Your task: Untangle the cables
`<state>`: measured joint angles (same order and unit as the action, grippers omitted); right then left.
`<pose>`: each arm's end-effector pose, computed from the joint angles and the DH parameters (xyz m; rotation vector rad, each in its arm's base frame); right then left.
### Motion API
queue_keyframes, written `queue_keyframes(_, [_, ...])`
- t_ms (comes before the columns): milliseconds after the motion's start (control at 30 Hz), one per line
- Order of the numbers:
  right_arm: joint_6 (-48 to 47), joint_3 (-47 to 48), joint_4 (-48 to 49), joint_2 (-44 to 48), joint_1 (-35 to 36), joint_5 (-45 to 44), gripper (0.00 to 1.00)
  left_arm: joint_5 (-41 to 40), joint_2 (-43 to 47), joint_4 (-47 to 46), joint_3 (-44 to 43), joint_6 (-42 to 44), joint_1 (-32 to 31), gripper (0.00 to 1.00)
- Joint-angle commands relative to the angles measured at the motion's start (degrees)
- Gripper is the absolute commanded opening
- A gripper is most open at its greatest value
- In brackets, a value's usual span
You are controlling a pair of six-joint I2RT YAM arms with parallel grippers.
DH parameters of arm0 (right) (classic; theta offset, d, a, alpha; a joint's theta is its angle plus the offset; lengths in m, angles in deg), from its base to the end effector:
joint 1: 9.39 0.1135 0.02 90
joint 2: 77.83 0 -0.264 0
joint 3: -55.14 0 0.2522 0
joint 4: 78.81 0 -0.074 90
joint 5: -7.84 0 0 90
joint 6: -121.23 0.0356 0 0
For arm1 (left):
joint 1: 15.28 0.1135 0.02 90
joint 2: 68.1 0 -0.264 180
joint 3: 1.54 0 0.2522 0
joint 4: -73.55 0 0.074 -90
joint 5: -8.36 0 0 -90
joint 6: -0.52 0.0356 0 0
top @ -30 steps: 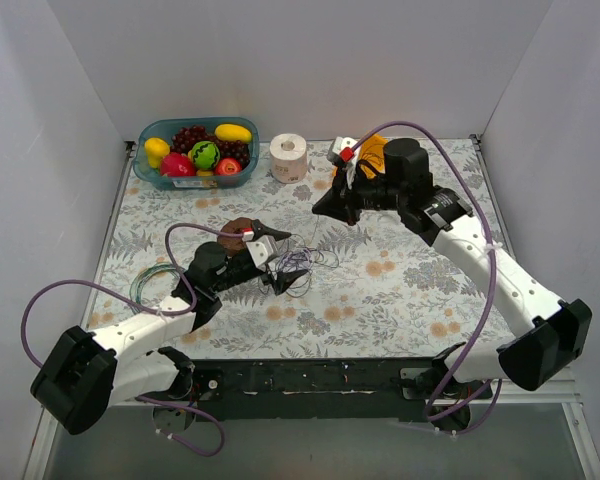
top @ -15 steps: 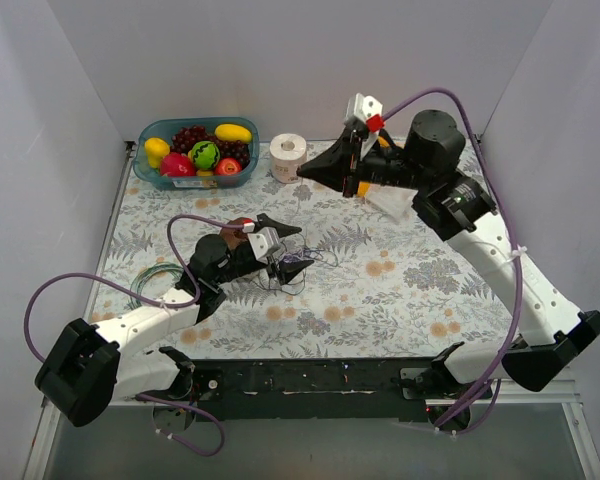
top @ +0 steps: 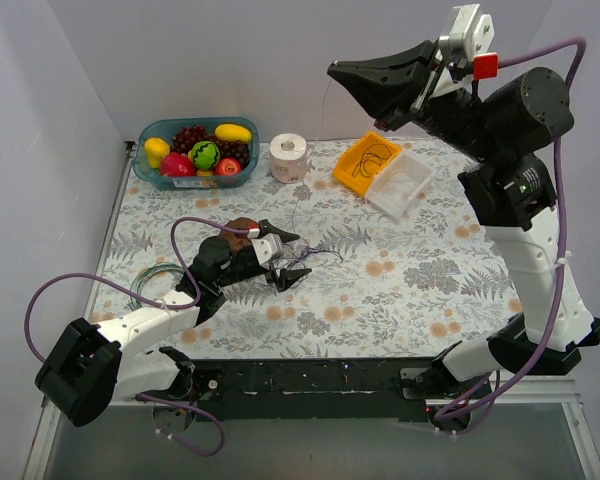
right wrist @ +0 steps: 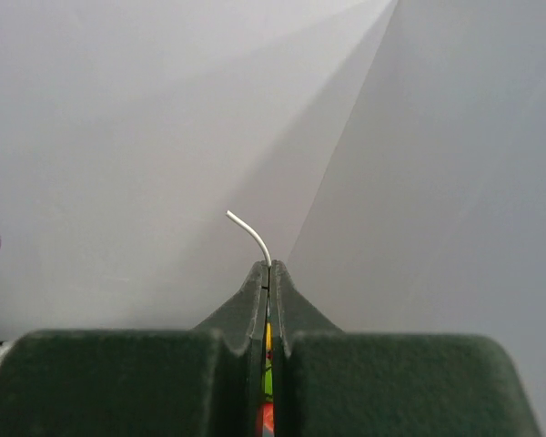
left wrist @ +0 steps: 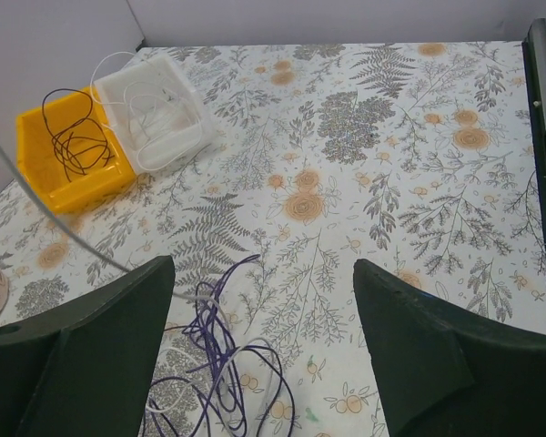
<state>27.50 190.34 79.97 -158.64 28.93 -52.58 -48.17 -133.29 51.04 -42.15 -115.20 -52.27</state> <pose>0.1559 0.1456 0.6366 -0.8108 0.7551 0.7982 0.1816 -0.1614 0.2445 0.6563 1.6402 -1.2872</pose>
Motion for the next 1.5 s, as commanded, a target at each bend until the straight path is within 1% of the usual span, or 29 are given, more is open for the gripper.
queue_keyframes(0, [-1.6,7.0,2.2,-2.1,0.0,-5.7,0.01,0.5,0.2,1.0,0.6,1.5,-0.3,0.79])
queue_keyframes(33, [-2.2,6.4,4.6,-1.7,0.1,-6.1,0.01,0.7,0.2,1.1,0.6,1.5,-0.3,0.79])
queue_keyframes(167, [-5.0,4.5,8.5,0.0,0.0,-9.2,0.01,0.9,0.3,1.4,0.5,2.0,-0.3,0.8])
queue_keyframes(267, [-5.5,5.3,8.7,-0.3,0.0,-9.4,0.01,-0.3,0.5,1.1,0.4,2.1,-0.3,0.79])
queue_keyframes(333, [-5.2,5.2,8.5,-0.7,0.0,-9.0,0.01,-1.7,1.4,-0.8,-0.7,0.2,-0.3,0.78])
queue_keyframes(467, [-5.2,3.5,7.7,-0.9,0.0,-9.4,0.01,-0.7,2.3,-2.0,-5.0,-2.6,-0.3,0.8])
queue_keyframes(533, [-4.9,2.9,7.9,-0.8,0.0,-9.0,0.01,-0.8,0.1,-1.6,-7.1,-2.8,-0.3,0.84])
queue_keyframes(600, [-4.4,2.0,8.3,-0.7,0.0,-8.5,0.01,-4.1,-1.9,-3.3,-7.4,-3.9,-0.3,0.85])
queue_keyframes(700, [-4.1,0.3,8.5,0.4,0.0,-8.3,0.01,-6.4,-6.2,-7.2,-7.7,-5.4,-0.3,0.83])
queue_keyframes(800, [-4.5,-1.3,9.0,1.8,0.0,-8.7,0.01,-5.5,-10.1,-9.3,-10.3,-8.5,-0.4,0.75])
queue_keyframes(867, [-4.9,-3.1,9.3,2.6,0.0,-9.0,0.01,-5.1,-11.3,-9.1,-11.9,-9.2,-0.8,0.52])
queue_keyframes(900, [-5.6,-3.8,9.3,3.6,0.0,-9.9,0.01,-5.5,-11.6,-8.3,-12.9,-9.2,-0.8,0.36])
queue_keyframes(933, [-6.1,-4.9,9.2,4.0,-0.1,-10.4,0.01,-7.8,-11.5,-7.9,-13.1,-9.2,-0.8,0.13])
queue_keyframes(967, [-6.6,-5.7,9.0,4.4,0.0,-11.2,0.01,-9.0,-11.3,-7.5,-13.2,-8.3,-0.8,0.0])
queue_keyframes(1067, [-9.5,-8.1,7.6,5.9,0.0,-16.0,0.01,-11.7,-8.4,-4.3,-13.1,-3.9,-0.6,0.0])
queue_keyframes(1133, [-11.2,-10.0,5.5,6.3,-0.1,-21.0,0.01,-12.6,-5.8,-1.8,-14.9,-2.5,-0.4,0.0])
queue_keyframes(1200, [-11.6,-13.7,4.5,5.8,-0.5,-25.1,0.01,-13.1,-5.0,0.5,-18.2,-1.3,0.3,0.0])
queue_keyframes(1233, [-11.7,-14.8,4.0,5.4,-1.1,-26.4,0.01,-13.2,-4.3,0.6,-22.1,-0.7,0.6,0.0])
queue_keyframes(1300, [-11.0,-16.8,1.0,3.5,-2.1,-28.9,0.01,-14.0,-4.2,-1.4,-26.0,2.1,0.9,0.0])
queue_keyframes(1333, [-10.4,-17.2,-0.2,2.7,-3.4,-29.1,0.01,-14.1,-4.1,-3.0,-29.9,3.1,0.9,0.0])
queue_keyframes(1367, [-9.7,-17.8,-1.2,1.9,-4.3,-29.1,0.01,-14.1,-3.9,-4.8,-31.3,4.6,0.9,0.0])
queue_keyframes(1400, [-7.6,-19.2,-1.9,0.9,-5.3,-27.9,0.01,-13.4,-3.9,-8.8,-32.9,5.9,0.8,0.0])
queue_keyframes(1467, [-5.4,-21.8,-1.9,0.6,-8.3,-26.0,0.01,-12.6,-3.4,-11.8,-35.8,9.5,0.9,0.0])
